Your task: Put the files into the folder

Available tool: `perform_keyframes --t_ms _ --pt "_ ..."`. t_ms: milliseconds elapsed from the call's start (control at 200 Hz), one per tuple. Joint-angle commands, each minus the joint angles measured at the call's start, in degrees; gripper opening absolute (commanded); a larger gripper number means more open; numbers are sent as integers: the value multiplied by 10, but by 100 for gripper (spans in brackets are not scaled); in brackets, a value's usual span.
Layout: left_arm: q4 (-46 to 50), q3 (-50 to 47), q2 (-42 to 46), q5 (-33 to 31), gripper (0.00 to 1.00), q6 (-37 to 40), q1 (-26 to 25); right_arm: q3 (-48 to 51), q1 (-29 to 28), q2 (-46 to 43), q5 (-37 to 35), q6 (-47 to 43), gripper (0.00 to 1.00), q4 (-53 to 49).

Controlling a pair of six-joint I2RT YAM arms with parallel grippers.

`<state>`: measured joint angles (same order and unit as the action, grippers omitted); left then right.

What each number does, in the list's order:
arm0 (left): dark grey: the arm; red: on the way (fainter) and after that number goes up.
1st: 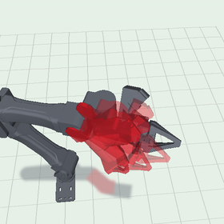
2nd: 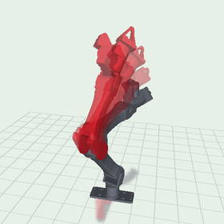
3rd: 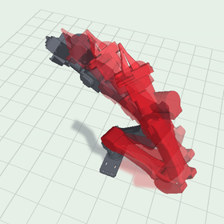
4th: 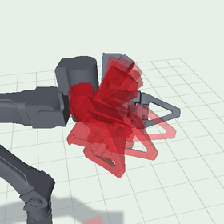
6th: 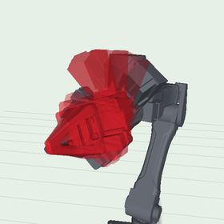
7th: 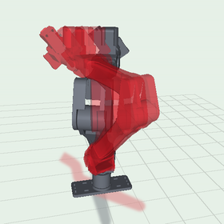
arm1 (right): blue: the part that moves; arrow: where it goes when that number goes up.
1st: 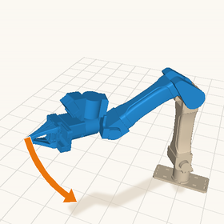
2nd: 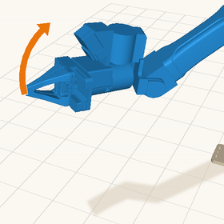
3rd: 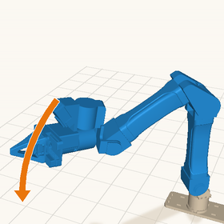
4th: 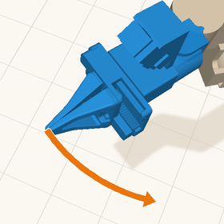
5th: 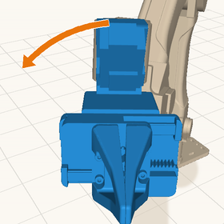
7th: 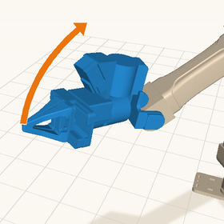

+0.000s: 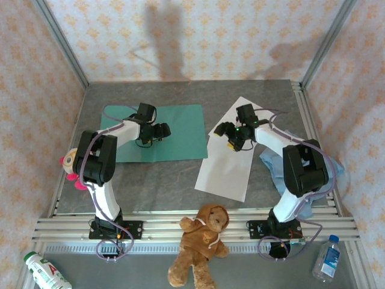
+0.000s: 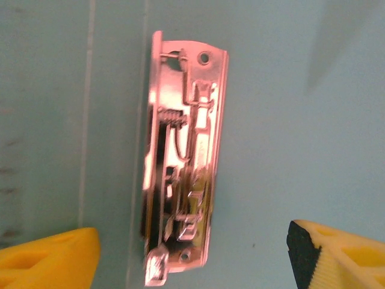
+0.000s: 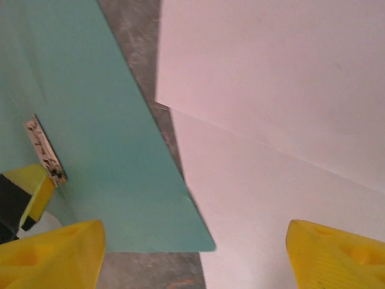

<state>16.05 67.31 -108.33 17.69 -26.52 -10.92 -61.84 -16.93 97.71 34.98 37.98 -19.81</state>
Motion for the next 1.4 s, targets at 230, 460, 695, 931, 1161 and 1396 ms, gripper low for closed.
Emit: perform_keyframes --t_ms 230,460,695,931,1161,1396 --pt "-13 87 -81 -11 81 8 -22 77 42 -41 12 -21 79 27" --pt "23 117 -94 0 79 47 -23 93 53 -52 13 -26 79 25" --pt "88 111 -70 0 70 106 -24 81 55 -59 -2 -40 79 3" --pt "93 63 -30 26 66 135 -25 71 64 -68 -16 -55 79 -25" --pt "120 47 -29 27 62 179 -40 77 80 -87 -18 -63 79 -36" --pt "134 74 -49 30 61 213 -46 71 83 -94 -22 -71 79 -48"
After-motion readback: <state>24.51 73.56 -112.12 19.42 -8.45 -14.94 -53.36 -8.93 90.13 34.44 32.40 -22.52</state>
